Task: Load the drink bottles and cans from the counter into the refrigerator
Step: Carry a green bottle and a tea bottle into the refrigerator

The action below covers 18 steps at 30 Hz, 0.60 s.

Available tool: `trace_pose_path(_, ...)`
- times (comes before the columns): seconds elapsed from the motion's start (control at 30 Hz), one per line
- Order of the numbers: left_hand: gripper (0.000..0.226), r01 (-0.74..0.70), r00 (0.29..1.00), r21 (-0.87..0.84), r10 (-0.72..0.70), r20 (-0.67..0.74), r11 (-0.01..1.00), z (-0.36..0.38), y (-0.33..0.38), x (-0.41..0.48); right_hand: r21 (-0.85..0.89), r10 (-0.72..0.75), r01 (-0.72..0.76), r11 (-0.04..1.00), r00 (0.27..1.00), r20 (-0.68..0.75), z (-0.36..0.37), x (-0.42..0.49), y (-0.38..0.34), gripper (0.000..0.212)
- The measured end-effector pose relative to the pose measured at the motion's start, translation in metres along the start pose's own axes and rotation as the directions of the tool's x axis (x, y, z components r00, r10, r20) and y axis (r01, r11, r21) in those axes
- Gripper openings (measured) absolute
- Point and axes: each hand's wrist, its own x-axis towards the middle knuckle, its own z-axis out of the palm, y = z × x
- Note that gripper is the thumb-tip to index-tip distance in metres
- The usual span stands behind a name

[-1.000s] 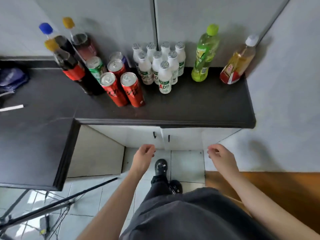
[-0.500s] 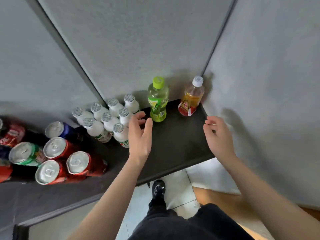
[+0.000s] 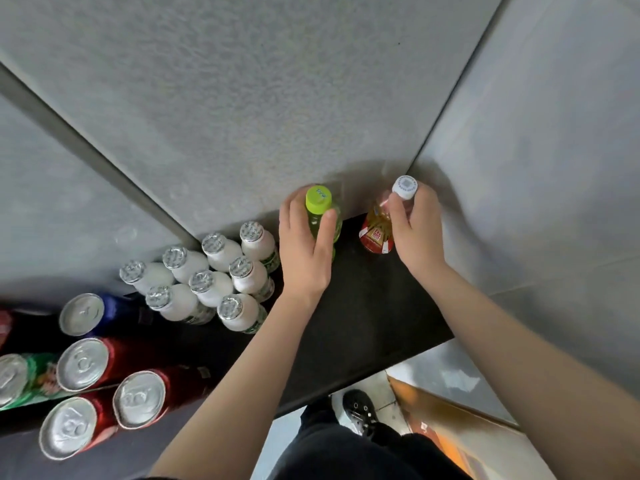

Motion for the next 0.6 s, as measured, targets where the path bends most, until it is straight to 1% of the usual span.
trace_pose_path(0.07, 0.042, -0.008, 1.0, 0.014, 0.008, 0.0, 1.0, -0.002, -0.001, 0.001, 0.012, -0.016, 0.016, 1.0, 1.0, -0.016, 0.003, -0.001, 0.002, 0.031)
trace_pose_path(0.17, 0.043, -0.01, 1.0, 0.029, 0.01, -0.012, 1.0, -0.003, 0.0, -0.002, -0.041, -0.022, 0.02, 0.999, 0.998, -0.06, 0.003, -0.003, 0.006, 0.032)
trace_pose_path(0.27, 0.041, 0.029, 0.993, -0.009, -0.029, -0.113, 1.0, -0.002, 0.004, -0.012, -0.081, -0.056, 0.054, 0.995, 0.998, -0.032, -0.003, -0.008, 0.005, 0.034)
trace_pose_path(0.33, 0.036, 0.096, 0.975, -0.091, -0.112, -0.192, 0.991, -0.004, 0.008, -0.023, -0.092, -0.083, 0.083, 0.992, 0.997, 0.008, -0.011, -0.018, 0.003, 0.034)
trace_pose_path(0.4, 0.023, 0.153, 0.956, -0.187, -0.193, -0.223, 0.97, -0.01, 0.014, -0.034, -0.058, -0.071, 0.072, 0.996, 0.997, 0.019, -0.021, -0.032, 0.0, 0.032)
trace_pose_path(0.47, 0.016, 0.18, 0.95, -0.27, -0.238, -0.204, 0.946, -0.019, 0.021, -0.047, 0.015, -0.035, 0.035, 0.999, 0.999, 0.013, -0.03, -0.05, -0.003, 0.027)
trace_pose_path(0.53, 0.02, 0.195, 0.947, -0.304, -0.259, -0.187, 0.932, -0.029, 0.029, -0.062, 0.101, -0.032, 0.029, 0.994, 0.999, 0.029, -0.038, -0.069, -0.008, 0.018)
trace_pose_path(0.6, 0.026, 0.213, 0.942, -0.32, -0.281, -0.184, 0.923, -0.038, 0.036, -0.078, 0.182, -0.061, 0.046, 0.982, 0.995, 0.076, -0.046, -0.085, -0.013, 0.016)
